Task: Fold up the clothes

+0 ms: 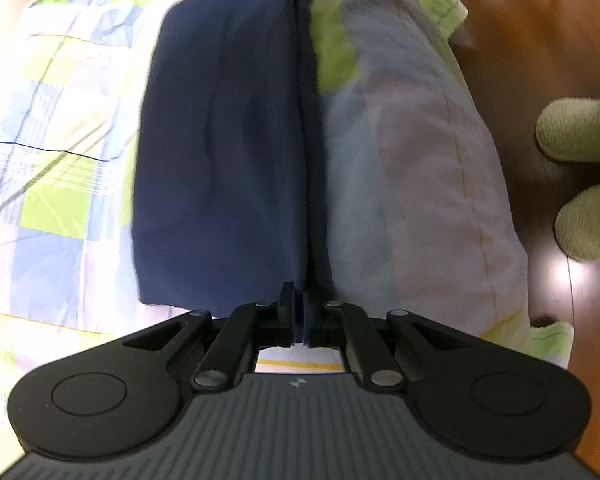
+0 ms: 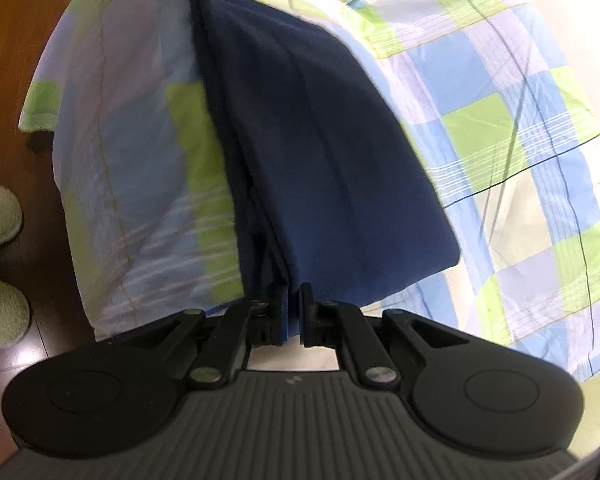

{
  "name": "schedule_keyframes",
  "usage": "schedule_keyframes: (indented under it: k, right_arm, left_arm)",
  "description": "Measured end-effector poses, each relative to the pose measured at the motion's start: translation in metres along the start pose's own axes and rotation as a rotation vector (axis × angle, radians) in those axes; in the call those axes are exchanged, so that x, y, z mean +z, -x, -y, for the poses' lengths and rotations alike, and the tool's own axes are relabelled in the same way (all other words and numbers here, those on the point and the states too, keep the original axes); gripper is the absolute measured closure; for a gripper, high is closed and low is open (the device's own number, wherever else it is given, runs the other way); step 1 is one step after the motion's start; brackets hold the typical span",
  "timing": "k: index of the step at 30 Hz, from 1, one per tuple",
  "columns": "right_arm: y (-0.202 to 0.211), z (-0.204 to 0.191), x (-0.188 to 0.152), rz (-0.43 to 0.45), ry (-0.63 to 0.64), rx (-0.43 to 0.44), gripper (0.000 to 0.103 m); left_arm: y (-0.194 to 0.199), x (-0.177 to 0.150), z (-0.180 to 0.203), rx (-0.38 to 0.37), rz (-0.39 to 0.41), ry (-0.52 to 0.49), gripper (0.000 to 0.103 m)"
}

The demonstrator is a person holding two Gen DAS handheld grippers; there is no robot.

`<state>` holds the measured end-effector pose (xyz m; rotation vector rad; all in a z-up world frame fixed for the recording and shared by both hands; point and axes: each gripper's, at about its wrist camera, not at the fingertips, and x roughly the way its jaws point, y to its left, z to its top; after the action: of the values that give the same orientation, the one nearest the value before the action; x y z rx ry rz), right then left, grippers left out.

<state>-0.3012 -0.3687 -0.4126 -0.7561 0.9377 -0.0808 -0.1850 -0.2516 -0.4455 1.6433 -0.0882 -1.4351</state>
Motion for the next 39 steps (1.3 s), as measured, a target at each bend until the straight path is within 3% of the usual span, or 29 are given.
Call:
schedule_keyframes:
  k: [2, 4, 5, 6, 7, 8, 11, 12, 13, 18, 21, 23, 27, 29, 32, 34, 36, 39]
  right_arm:
    - [-0.008, -0.007, 0.001, -0.016, 0.026, 0.008, 0.098]
    - [-0.007, -0.007, 0.004, -0.026, 0.035, 0.007, 0.091]
    - [-0.005, -0.004, 0.006, -0.047, 0.020, 0.016, 0.071]
    - [-0.001, 0.000, 0.007, -0.067, 0.007, 0.033, 0.054]
    - [0.009, 0.010, 0.008, -0.087, -0.041, 0.068, 0.055]
    - [0.019, 0.022, 0.009, -0.078, -0.122, 0.070, 0.056]
    - [0.042, 0.065, 0.012, -0.023, -0.391, 0.080, 0.067]
    - [0.044, 0.080, 0.015, 0.015, -0.490, 0.082, 0.071]
    - [0.044, 0.095, 0.017, 0.048, -0.580, 0.084, 0.071]
    - [-0.003, 0.130, 0.017, 0.117, -0.906, 0.110, 0.073]
    - [-0.039, 0.126, 0.003, 0.069, -1.047, 0.126, 0.077]
    - [-0.049, 0.116, -0.008, 0.061, -1.087, 0.131, 0.077]
    - [-0.031, 0.128, -0.006, 0.112, -1.128, 0.113, 0.077]
    - [-0.015, 0.151, -0.007, 0.188, -1.189, 0.058, 0.077]
    - [-0.023, 0.180, -0.011, 0.209, -1.276, 0.007, 0.078]
    - [-0.044, 0.182, -0.014, 0.175, -1.282, 0.006, 0.079]
    - [-0.074, 0.173, -0.014, 0.098, -1.229, 0.005, 0.082]
    - [-0.093, 0.166, -0.017, 0.099, -1.210, -0.008, 0.083]
  left_arm:
    - [-0.001, 0.000, 0.001, 0.003, 0.000, 0.000, 0.103]
    - [0.007, -0.002, -0.002, -0.005, -0.014, 0.016, 0.100]
    - [0.012, -0.004, -0.006, -0.023, -0.033, 0.034, 0.098]
    - [0.014, -0.005, -0.007, -0.029, -0.038, 0.041, 0.082]
    - [0.027, -0.008, -0.023, -0.091, -0.069, 0.135, 0.081]
    - [0.030, -0.009, -0.028, -0.106, -0.075, 0.163, 0.081]
    - [0.046, -0.004, -0.083, -0.090, -0.058, 0.459, 0.079]
    - [0.043, 0.001, -0.102, -0.078, -0.035, 0.563, 0.071]
    - [0.039, 0.005, -0.112, -0.068, -0.020, 0.622, 0.065]
    - [-0.023, 0.045, -0.153, -0.037, 0.050, 0.931, 0.064]
    - [-0.063, 0.057, -0.133, -0.092, -0.030, 0.965, 0.064]
    - [-0.064, 0.063, -0.123, -0.053, -0.034, 0.930, 0.065]
    - [-0.058, 0.068, -0.155, -0.079, -0.060, 0.977, 0.063]
    - [-0.058, 0.068, -0.175, -0.077, -0.061, 1.016, 0.063]
    - [-0.066, 0.067, -0.201, -0.077, -0.072, 1.085, 0.060]
    - [-0.085, 0.064, -0.209, -0.081, -0.095, 1.149, 0.053]
    - [-0.106, 0.060, -0.209, -0.073, -0.108, 1.217, 0.053]
    - [-0.111, 0.065, -0.205, -0.056, -0.109, 1.228, 0.053]
